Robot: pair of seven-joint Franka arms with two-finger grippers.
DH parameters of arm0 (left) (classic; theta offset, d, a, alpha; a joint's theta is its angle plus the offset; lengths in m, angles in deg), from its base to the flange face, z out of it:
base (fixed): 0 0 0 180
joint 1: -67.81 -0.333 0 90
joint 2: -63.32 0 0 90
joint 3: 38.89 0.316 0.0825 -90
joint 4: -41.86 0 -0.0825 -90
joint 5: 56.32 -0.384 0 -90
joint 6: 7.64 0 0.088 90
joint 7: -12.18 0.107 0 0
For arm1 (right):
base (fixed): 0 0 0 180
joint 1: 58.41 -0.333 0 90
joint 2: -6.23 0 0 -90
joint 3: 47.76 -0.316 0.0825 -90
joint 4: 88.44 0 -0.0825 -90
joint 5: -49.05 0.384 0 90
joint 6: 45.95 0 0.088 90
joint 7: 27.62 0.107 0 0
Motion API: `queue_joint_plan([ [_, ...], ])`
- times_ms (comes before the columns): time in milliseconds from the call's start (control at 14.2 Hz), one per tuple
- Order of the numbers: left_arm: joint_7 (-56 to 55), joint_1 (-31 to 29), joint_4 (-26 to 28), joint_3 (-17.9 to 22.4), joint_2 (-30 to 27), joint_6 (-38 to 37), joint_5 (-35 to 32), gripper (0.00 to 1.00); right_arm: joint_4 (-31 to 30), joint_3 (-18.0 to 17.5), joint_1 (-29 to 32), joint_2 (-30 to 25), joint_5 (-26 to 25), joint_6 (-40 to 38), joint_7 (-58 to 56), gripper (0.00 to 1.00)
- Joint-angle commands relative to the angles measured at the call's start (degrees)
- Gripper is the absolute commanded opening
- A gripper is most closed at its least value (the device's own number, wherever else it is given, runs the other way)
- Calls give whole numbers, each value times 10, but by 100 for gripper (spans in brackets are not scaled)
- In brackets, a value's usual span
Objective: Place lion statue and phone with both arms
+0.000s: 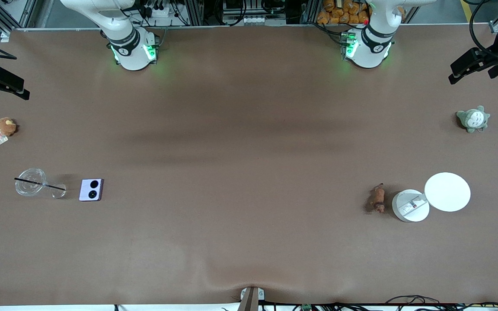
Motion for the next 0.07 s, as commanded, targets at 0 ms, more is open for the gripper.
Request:
queue_joint_plan([
  [0, 12, -3, -10, -1, 3, -8, 8, 100, -15, -5, 6, -10, 6, 9, 2, 100],
])
